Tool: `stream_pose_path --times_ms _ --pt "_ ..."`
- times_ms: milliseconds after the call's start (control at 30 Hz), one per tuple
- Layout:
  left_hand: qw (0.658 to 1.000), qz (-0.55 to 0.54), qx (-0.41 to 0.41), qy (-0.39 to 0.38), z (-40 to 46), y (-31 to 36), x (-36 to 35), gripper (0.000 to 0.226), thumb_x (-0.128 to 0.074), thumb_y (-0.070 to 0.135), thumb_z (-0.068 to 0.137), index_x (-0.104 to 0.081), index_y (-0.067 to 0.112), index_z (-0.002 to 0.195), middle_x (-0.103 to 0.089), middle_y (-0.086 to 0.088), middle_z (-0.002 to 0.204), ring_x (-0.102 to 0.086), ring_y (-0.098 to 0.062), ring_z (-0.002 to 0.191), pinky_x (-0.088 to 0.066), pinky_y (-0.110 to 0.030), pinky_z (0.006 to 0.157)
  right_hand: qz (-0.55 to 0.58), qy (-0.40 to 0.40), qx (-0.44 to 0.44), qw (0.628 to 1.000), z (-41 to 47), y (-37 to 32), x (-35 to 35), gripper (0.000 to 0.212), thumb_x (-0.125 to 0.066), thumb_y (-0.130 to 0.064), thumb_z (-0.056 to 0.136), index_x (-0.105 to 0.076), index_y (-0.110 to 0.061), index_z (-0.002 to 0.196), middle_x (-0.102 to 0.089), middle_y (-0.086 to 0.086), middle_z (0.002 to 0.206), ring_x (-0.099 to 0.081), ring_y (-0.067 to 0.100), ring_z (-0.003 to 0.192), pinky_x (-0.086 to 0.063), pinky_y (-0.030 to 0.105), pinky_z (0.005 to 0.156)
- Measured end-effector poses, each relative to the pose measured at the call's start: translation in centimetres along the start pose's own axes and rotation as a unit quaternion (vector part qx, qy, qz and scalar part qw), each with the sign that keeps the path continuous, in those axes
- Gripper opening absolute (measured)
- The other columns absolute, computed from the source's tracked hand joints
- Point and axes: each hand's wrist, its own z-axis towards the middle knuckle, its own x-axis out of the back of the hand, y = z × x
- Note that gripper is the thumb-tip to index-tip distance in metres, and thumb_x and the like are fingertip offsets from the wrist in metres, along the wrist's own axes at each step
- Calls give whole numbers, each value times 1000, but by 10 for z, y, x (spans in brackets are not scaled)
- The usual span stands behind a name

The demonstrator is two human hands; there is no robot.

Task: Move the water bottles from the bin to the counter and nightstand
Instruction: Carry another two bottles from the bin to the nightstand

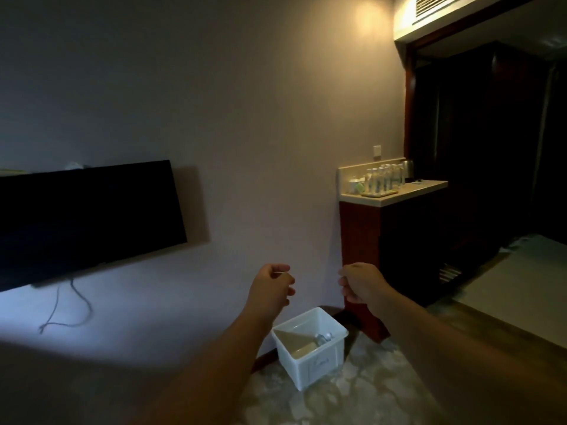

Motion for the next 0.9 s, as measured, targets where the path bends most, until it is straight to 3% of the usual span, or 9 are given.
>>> stream_pose_path --times_ms 100,300,533,733,900 --pt "1000 4 20 9 78 -23 17 15 -53 10 97 -59 19 106 -67 -6 96 -65 -17 76 -52 -26 62 0 -18 -4 1000 67 -9 -53 7 -55 -9 96 -59 -8 90 -58 7 67 -50 16 49 -37 23 48" --pt "999 5 34 10 252 -78 50 18 -55 6 95 -60 11 112 -65 -11 98 -62 -20 75 -50 -30 61 -23 -16 1 1000 209 -14 -152 10 -57 -12 96 -62 -10 87 -62 6 70 -55 15 50 -43 21 43" --pt "998 2 59 -38 437 -121 75 13 -56 7 95 -59 19 99 -64 -10 97 -61 -19 72 -49 -31 61 -39 21 -25 999 365 -34 -236 13 -55 -15 98 -60 -10 87 -63 10 79 -56 20 59 -44 27 49" --pt "994 3 79 -70 571 -166 60 15 -55 7 95 -59 22 96 -65 -9 97 -62 -18 71 -49 -30 59 -52 18 -38 998 481 -30 -283 13 -55 -14 99 -61 -10 88 -62 8 76 -57 17 58 -47 27 51" --pt "993 0 91 -80 683 -216 25 16 -55 6 95 -59 17 105 -64 -9 99 -62 -18 74 -50 -31 62 -68 10 -54 996 598 2 -305 12 -55 -15 99 -63 -6 99 -63 9 80 -58 18 63 -49 28 55"
